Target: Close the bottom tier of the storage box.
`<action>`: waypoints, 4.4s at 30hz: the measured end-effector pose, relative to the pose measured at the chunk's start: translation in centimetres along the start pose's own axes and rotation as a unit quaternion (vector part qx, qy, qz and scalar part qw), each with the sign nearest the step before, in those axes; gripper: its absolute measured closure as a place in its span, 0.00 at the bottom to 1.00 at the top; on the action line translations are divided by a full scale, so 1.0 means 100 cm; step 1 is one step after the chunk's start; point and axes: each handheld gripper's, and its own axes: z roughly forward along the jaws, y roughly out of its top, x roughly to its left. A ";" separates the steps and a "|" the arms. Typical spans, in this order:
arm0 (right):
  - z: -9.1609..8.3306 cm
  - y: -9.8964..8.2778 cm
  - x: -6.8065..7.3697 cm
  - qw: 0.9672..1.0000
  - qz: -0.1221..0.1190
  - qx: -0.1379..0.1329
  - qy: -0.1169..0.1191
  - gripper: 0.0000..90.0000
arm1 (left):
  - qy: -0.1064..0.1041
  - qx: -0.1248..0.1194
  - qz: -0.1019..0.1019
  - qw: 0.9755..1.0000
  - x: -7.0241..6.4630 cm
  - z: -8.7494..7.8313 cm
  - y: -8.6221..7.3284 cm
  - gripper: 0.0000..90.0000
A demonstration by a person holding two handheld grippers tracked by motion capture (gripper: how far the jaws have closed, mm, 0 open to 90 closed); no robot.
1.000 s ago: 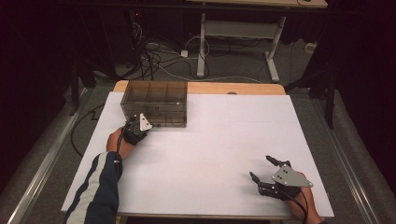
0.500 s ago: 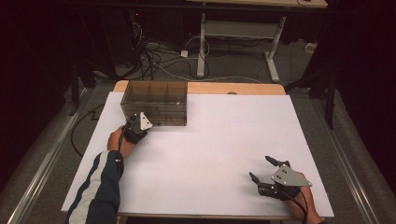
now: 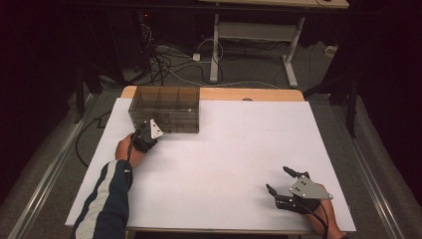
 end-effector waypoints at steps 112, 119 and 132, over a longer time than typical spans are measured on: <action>-0.003 0.004 0.005 1.000 0.000 0.003 -0.001 0.25 | 0.016 -0.191 -0.092 0.977 0.001 -0.057 0.006 0.60; -0.003 0.004 0.004 1.000 0.003 0.004 -0.004 0.25 | 0.026 -0.198 -0.095 0.975 0.001 -0.059 0.006 0.48; -0.002 0.004 0.004 1.000 0.005 0.005 -0.002 0.25 | 0.028 -0.212 -0.134 0.968 -0.005 -0.060 0.008 0.20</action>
